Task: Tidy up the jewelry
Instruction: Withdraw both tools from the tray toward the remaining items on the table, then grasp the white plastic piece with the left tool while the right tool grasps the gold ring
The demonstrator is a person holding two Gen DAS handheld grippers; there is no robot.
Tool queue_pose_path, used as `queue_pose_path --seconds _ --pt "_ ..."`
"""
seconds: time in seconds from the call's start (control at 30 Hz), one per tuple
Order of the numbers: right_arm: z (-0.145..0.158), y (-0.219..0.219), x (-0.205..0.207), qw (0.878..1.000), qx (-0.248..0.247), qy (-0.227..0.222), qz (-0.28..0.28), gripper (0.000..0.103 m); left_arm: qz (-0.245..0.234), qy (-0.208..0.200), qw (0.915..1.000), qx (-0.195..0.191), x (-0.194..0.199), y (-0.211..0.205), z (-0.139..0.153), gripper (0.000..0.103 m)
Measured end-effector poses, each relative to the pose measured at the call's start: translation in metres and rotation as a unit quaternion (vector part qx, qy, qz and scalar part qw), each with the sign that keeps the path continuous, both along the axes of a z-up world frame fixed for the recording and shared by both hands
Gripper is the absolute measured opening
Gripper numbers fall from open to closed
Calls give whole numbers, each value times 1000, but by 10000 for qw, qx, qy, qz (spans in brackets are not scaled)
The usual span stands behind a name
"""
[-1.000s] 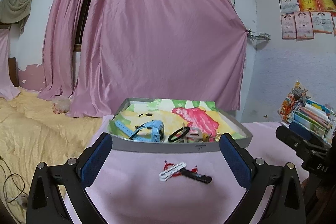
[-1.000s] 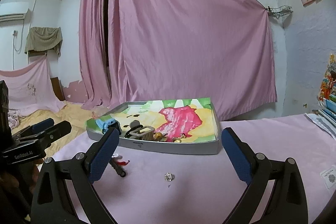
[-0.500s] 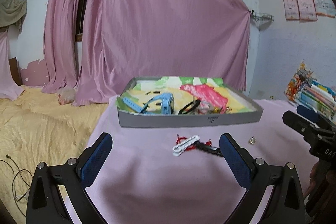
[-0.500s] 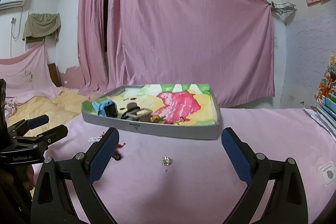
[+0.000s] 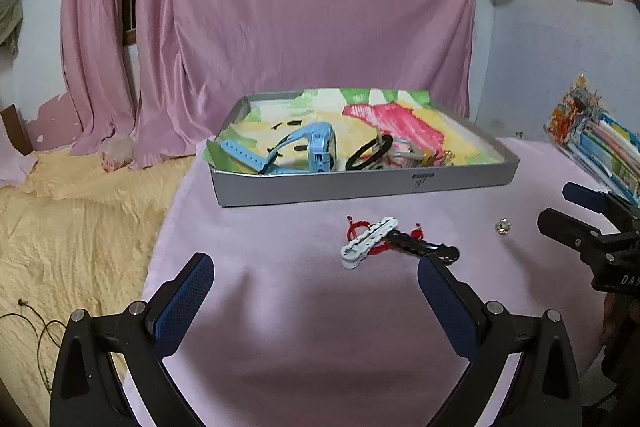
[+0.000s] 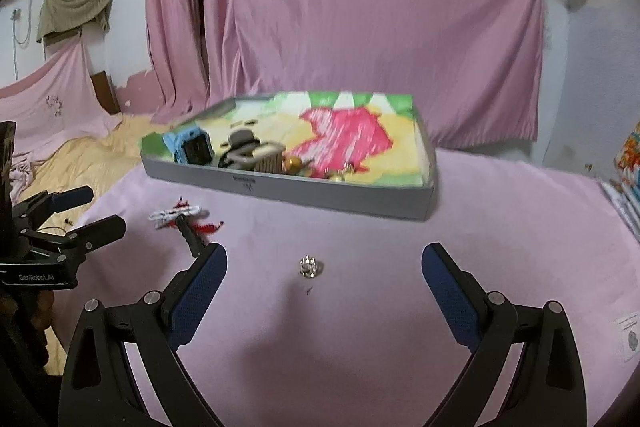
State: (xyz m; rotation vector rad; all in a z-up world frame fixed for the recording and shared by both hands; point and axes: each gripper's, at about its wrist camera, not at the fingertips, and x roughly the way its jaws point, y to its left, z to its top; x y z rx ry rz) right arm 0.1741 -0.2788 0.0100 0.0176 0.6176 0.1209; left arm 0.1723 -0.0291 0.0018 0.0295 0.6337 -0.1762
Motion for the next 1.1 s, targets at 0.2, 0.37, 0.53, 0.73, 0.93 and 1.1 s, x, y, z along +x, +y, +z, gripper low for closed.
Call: queue_pose_path --seconds 0.2,0.37,0.53,0.73,0.93,1.1 --pt "-12 -7 17 9976 444 526 39 96 -81 382 9992 79 14 -3 -5 102" --pt "-18 0 25 9968 355 701 138 90 -307 586 9977 143 23 -6 -6 80" --pt "-22 8 33 9948 273 941 289 74 -497 726 9961 115 32 -6 -7 63" --pt "-23 12 42 9928 315 1081 411 50 -711 783 9942 184 37 -10 -8 51" --pt "-27 14 46 9920 304 1150 422 36 -905 837 9923 120 41 -15 -8 45" --pt "-27 15 46 9920 315 1148 418 34 -1031 912 9904 134 46 -21 -10 35"
